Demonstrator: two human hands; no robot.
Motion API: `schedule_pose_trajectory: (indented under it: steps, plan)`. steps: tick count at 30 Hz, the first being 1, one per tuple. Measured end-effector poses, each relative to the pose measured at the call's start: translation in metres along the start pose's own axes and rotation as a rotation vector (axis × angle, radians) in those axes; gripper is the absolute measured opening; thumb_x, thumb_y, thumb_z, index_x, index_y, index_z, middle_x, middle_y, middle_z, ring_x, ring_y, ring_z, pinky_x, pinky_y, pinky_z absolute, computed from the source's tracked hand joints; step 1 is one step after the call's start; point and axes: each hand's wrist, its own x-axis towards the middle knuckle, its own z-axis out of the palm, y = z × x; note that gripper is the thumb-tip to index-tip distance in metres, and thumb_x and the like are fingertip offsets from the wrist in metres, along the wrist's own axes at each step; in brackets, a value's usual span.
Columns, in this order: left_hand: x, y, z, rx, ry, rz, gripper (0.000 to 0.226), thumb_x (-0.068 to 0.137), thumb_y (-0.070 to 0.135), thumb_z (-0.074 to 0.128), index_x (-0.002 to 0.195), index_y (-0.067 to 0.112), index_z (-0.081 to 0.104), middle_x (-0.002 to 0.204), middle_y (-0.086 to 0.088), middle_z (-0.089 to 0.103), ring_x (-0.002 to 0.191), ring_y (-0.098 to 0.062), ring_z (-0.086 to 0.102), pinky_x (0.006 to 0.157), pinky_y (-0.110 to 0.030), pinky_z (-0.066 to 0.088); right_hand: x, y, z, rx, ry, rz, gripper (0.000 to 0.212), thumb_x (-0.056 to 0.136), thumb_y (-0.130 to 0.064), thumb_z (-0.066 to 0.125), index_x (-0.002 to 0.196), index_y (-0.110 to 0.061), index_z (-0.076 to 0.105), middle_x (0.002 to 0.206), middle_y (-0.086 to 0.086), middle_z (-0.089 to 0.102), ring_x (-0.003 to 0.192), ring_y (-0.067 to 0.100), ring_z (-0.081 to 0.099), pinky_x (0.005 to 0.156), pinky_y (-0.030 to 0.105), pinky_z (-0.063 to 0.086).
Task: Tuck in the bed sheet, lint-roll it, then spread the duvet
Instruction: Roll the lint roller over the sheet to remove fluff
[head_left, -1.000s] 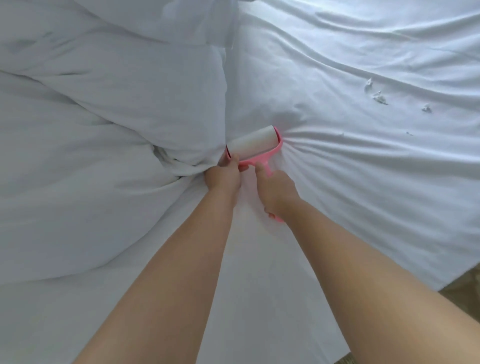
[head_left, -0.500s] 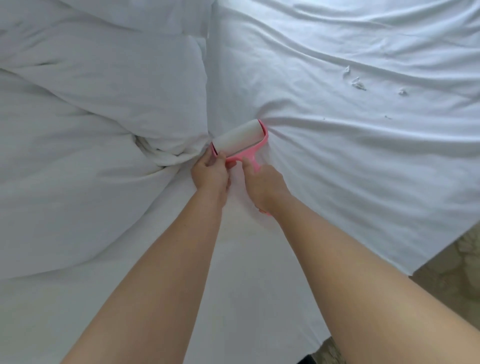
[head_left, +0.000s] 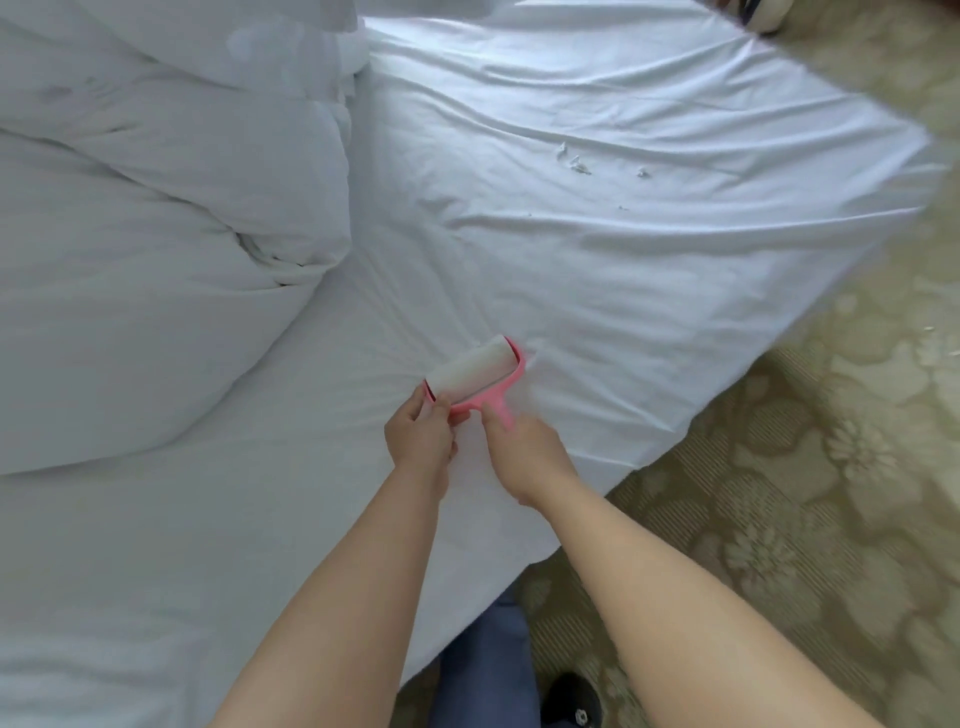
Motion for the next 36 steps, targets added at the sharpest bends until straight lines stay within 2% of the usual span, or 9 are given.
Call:
schedule_pose_trajectory:
  steps: [2,4,7,10,14,21,26,31,36]
  plan:
    - [-0.016,-0.002,0.0,0.002,-0.036,0.017,0.032,0.093,0.005,0.058,0.123,0.015,0.061,0.087,-0.012,0.068,0.057,-0.006,0.064,0.038,-0.018,0.027,-0.015,0.007,-0.006,0.001,0.031,-0.035,0.057,0.096,-0.06,0.02,0.078,-0.015,0.05,0.072,0.003,0.051,0.064,0.019,0.048,0.057,0.03,0.04]
    - [-0.03,-0.004,0.005,0.011,-0.068,0.021,0.035,0.093,0.006,0.058,0.126,0.015,0.06,0.086,-0.012,0.068,0.055,-0.005,0.063,0.039,-0.019,0.028,-0.029,0.015,-0.015,0.027,0.073,-0.05,0.058,0.096,-0.06,0.021,0.073,-0.016,0.051,0.072,0.002,0.054,0.063,0.017,0.05,0.053,0.029,0.035]
    - [-0.047,-0.007,0.025,0.06,-0.095,-0.006,0.039,0.093,0.003,0.056,0.129,0.018,0.057,0.101,-0.019,0.07,0.049,-0.004,0.06,0.041,-0.02,0.029,-0.043,0.034,-0.03,0.053,0.138,-0.018,0.063,0.096,-0.062,0.021,0.083,-0.012,0.058,0.077,0.003,0.058,0.067,0.017,0.054,0.053,0.029,0.035]
    - [-0.054,-0.017,0.044,0.126,-0.121,-0.023,0.041,0.094,0.004,0.054,0.132,0.02,0.055,0.106,-0.017,0.07,0.056,-0.005,0.063,0.042,-0.02,0.032,-0.047,0.052,-0.04,0.046,0.173,0.037,0.064,0.095,-0.064,0.019,0.082,-0.013,0.056,0.076,0.003,0.057,0.066,0.018,0.052,0.053,0.029,0.035]
    - [-0.046,-0.029,0.054,0.16,-0.117,-0.032,0.04,0.095,0.006,0.053,0.133,0.019,0.055,0.11,-0.015,0.069,0.058,-0.004,0.065,0.04,-0.019,0.034,-0.039,0.06,-0.043,0.092,0.126,0.107,0.06,0.094,-0.064,0.02,0.084,-0.014,0.053,0.072,0.002,0.052,0.059,0.018,0.049,0.05,0.026,0.035]
    - [-0.004,-0.009,0.066,0.178,-0.102,0.003,0.037,0.096,0.01,0.054,0.132,0.016,0.055,0.105,-0.018,0.07,0.05,-0.002,0.062,0.038,-0.016,0.033,-0.002,0.03,-0.049,0.213,0.071,0.19,0.056,0.095,-0.063,0.025,0.082,-0.013,0.048,0.071,0.003,0.049,0.057,0.02,0.048,0.046,0.025,0.037]
    - [0.04,0.026,0.083,0.215,-0.125,0.022,0.036,0.095,0.004,0.052,0.127,0.015,0.06,0.108,-0.019,0.069,0.043,0.0,0.058,0.036,-0.014,0.031,0.043,-0.004,-0.057,0.188,0.094,0.195,0.062,0.094,-0.064,0.024,0.102,-0.009,0.052,0.082,0.01,0.051,0.062,0.026,0.053,0.041,0.021,0.035]
    - [0.095,0.06,0.101,0.201,-0.133,0.052,0.041,0.095,0.006,0.054,0.135,0.015,0.053,0.109,-0.021,0.068,0.043,0.0,0.057,0.038,-0.014,0.034,0.094,-0.043,-0.07,0.139,0.116,0.177,0.059,0.094,-0.063,0.024,0.095,-0.011,0.05,0.083,0.011,0.053,0.057,0.024,0.051,0.041,0.021,0.033]
    - [0.156,0.103,0.129,0.18,-0.101,0.094,0.039,0.095,0.011,0.056,0.134,0.014,0.055,0.094,-0.019,0.07,0.035,0.001,0.048,0.042,-0.014,0.036,0.156,-0.091,-0.09,0.205,0.117,0.18,0.057,0.094,-0.062,0.026,0.105,-0.012,0.052,0.085,0.008,0.053,0.069,0.027,0.055,0.043,0.021,0.037]
